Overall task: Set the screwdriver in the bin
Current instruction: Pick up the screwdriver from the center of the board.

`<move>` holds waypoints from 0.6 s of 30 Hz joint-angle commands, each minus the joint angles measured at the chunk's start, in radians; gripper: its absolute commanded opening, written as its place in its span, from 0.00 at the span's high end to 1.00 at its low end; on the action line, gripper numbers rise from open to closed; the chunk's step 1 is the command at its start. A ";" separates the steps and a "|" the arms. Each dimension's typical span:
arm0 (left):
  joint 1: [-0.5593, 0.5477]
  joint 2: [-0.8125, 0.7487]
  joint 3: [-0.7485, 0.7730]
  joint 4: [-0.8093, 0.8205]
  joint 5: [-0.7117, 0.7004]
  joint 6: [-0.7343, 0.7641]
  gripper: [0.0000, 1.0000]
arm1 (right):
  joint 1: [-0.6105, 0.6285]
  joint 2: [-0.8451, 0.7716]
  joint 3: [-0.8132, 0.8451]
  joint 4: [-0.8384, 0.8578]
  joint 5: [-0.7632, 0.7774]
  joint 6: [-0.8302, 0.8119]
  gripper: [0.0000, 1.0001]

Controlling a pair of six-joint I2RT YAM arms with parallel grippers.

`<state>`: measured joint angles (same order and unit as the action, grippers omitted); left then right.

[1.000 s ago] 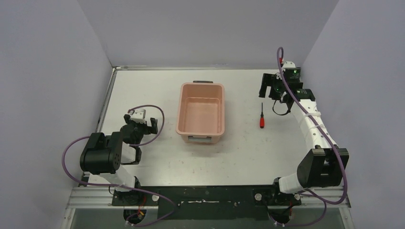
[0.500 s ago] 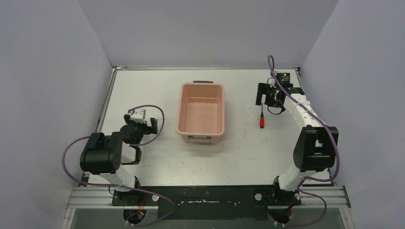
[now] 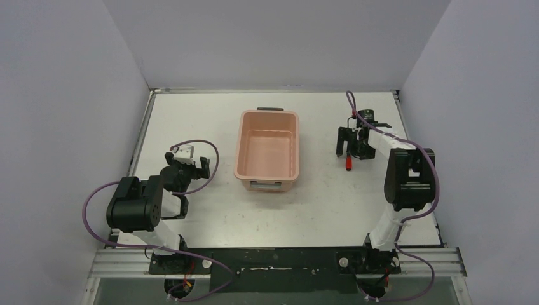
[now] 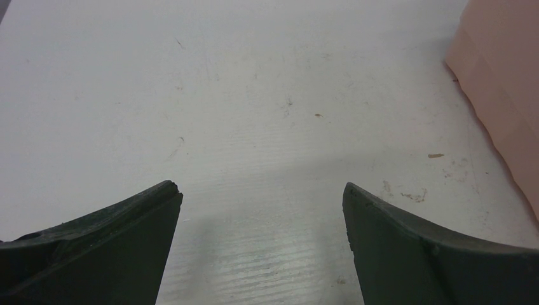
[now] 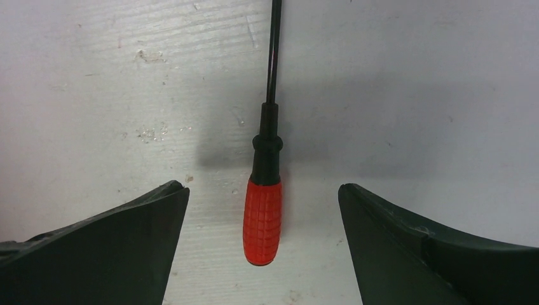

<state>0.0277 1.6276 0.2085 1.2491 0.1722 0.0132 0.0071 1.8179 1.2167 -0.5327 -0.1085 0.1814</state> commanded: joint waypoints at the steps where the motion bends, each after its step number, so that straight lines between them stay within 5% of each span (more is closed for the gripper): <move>1: -0.001 -0.008 0.012 0.044 0.006 0.003 0.03 | -0.005 0.025 0.006 0.039 0.046 0.018 0.10; 6: -0.002 -0.008 0.013 0.043 0.006 0.004 0.03 | -0.005 0.060 0.012 0.043 0.034 0.020 0.19; 14: -0.002 -0.008 0.013 0.042 0.005 0.004 0.03 | -0.005 0.040 0.028 0.020 0.045 0.017 0.76; 18: -0.001 -0.008 0.012 0.042 0.006 0.004 0.03 | -0.005 0.014 0.034 0.006 0.062 0.017 0.78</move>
<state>0.0277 1.6276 0.2085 1.2491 0.1722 0.0132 0.0059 1.8755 1.2221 -0.5179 -0.0742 0.1955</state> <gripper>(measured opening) 0.971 0.256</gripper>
